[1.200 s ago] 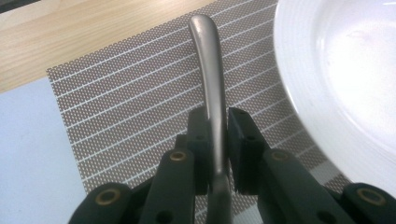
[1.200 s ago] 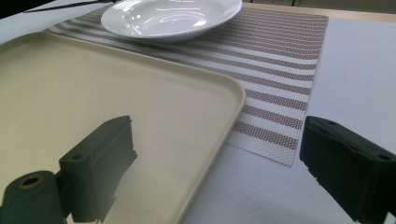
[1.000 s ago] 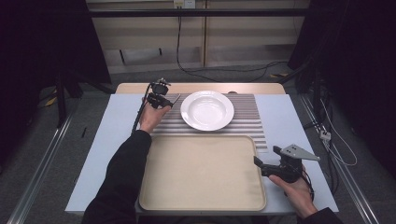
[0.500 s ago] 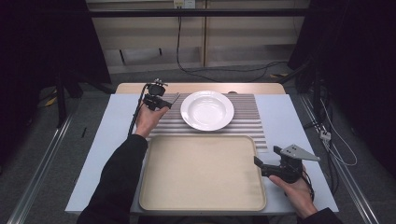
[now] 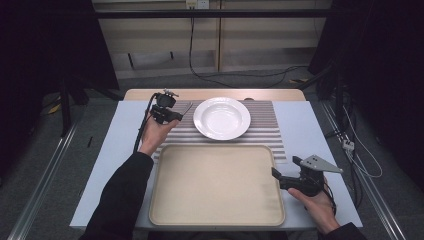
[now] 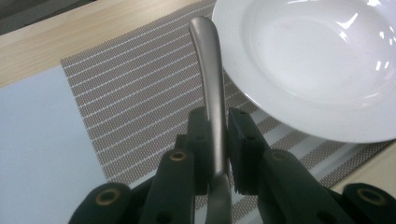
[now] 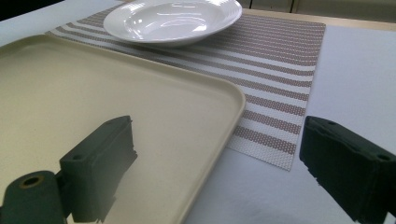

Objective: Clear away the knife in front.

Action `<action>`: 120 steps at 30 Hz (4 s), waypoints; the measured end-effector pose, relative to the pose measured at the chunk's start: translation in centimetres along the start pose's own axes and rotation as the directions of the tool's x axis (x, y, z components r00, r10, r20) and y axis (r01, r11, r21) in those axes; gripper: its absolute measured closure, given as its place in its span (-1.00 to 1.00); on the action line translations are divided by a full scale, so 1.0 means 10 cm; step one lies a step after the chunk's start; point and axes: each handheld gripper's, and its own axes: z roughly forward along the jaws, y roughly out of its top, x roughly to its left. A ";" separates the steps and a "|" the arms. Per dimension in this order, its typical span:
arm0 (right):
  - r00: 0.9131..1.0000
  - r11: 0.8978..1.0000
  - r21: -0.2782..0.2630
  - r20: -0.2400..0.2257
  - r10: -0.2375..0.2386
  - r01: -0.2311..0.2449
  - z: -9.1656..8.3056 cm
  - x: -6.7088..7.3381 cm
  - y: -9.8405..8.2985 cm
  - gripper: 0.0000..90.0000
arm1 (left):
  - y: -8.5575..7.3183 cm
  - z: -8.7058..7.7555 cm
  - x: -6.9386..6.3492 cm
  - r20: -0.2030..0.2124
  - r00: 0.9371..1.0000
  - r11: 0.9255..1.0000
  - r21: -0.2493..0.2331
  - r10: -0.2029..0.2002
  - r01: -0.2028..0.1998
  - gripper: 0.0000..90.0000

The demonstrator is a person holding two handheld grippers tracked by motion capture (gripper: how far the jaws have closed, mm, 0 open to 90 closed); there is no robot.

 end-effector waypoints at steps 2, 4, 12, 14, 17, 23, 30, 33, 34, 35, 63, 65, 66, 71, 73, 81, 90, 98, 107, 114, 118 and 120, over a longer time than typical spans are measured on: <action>1.000 1.000 0.001 0.001 -0.001 0.001 0.00 0.00 0.00 -0.78 | -0.03 -0.02 -0.04 0.008 1.000 1.000 -0.005 0.004 -0.004 0.77; 1.000 1.000 0.003 0.004 -0.002 0.002 0.00 0.00 0.00 -0.78 | -0.05 -0.04 -0.07 0.012 1.000 1.000 -0.009 0.009 -0.009 0.77; 1.000 1.000 0.002 0.005 -0.001 0.001 0.00 0.00 0.00 -0.77 | -0.12 -0.16 -0.19 0.030 0.999 0.999 -0.021 0.034 -0.034 0.77; 1.000 1.000 0.001 0.005 0.000 0.000 0.00 0.00 0.00 -0.77 | -0.14 -0.19 -0.22 0.029 0.999 0.999 -0.027 0.040 -0.039 0.77; 1.000 1.000 0.001 0.005 0.000 0.000 0.00 0.00 0.00 -0.78 | -0.16 -0.23 -0.28 0.035 0.998 0.998 -0.026 0.054 -0.053 0.77; 1.000 1.000 -0.003 0.005 0.002 -0.002 -0.01 0.00 0.00 -0.78 | -0.24 -0.28 -0.39 0.067 0.996 0.998 -0.037 0.060 -0.058 0.77; 1.000 1.000 -0.001 0.005 -0.001 0.001 -0.01 0.00 0.00 -0.77 | -0.31 -0.37 -0.49 0.066 0.994 0.996 -0.024 0.085 -0.083 0.77; 1.000 1.000 -0.001 0.008 -0.001 0.001 -0.01 0.00 0.00 -0.78 | -0.36 -0.42 -0.53 0.064 0.994 0.996 -0.025 0.086 -0.085 0.77; 1.000 1.000 -0.001 0.009 -0.001 0.001 -0.01 0.00 0.00 -0.77 | -0.37 -0.43 -0.55 0.056 0.995 0.996 -0.018 0.088 -0.087 0.77; 1.000 1.000 0.000 0.010 -0.001 0.001 -0.01 0.00 0.00 -0.78 | -0.39 -0.43 -0.56 0.059 0.994 0.996 -0.007 0.088 -0.088 0.77; 1.000 1.000 0.004 0.009 -0.004 0.004 0.00 0.01 0.01 -0.77 | -0.93 -0.55 -0.87 0.093 0.985 0.987 0.054 0.148 -0.153 0.77; 1.000 1.000 0.004 0.010 -0.004 0.004 0.00 0.01 0.01 -0.77 | -0.94 -0.54 -0.89 0.096 0.984 0.986 0.056 0.150 -0.155 0.77; 1.000 1.000 0.004 0.010 -0.004 0.004 0.00 0.01 0.01 -0.78 | -0.94 -0.53 -0.89 0.098 0.984 0.987 0.057 0.147 -0.153 0.77; 1.000 1.000 0.004 0.010 -0.005 0.005 0.00 0.01 0.01 -0.78 | -0.99 -0.46 -0.96 0.121 0.980 0.983 0.076 0.156 -0.166 0.77; 1.000 1.000 0.005 0.011 -0.007 0.007 0.00 0.02 0.01 -0.77 | -1.00 -0.43 -0.98 0.119 0.982 0.984 0.080 0.150 -0.160 0.77; 1.000 1.000 0.004 0.010 -0.006 0.006 -0.01 0.01 0.00 -0.78 | -1.03 -0.31 -1.01 0.126 0.979 0.978 0.113 0.159 -0.173 0.77; 1.000 1.000 0.008 0.009 -0.006 0.006 0.00 0.02 0.00 -0.78 | -1.06 -0.24 -1.07 0.130 0.978 0.973 0.147 0.161 -0.180 0.77; 1.000 1.000 0.007 0.009 -0.010 0.010 0.00 0.02 0.00 -0.78 | -1.07 -0.24 -1.05 0.142 0.982 0.977 0.154 0.125 -0.146 0.76; 1.000 1.000 0.011 -0.002 -0.007 0.007 0.01 0.01 0.00 -0.78 | -1.13 -0.28 -1.05 0.153 0.984 0.981 0.153 0.095 -0.118 0.75; 1.000 1.000 0.009 -0.004 -0.008 0.008 0.01 0.02 0.01 -0.78 | -1.17 -0.34 -1.04 0.170 0.977 0.975 0.157 0.128 -0.155 0.46; 1.000 1.000 0.006 -0.007 -0.008 0.008 0.01 0.02 0.00 -0.77 | -1.13 -0.36 -1.02 0.172 0.973 0.979 0.104 0.155 -0.175 0.09; 1.000 1.000 0.005 -0.006 -0.006 0.006 0.00 0.01 0.00 -0.78 | -1.09 -0.37 -1.01 0.144 0.975 0.980 0.072 0.171 -0.183 0.00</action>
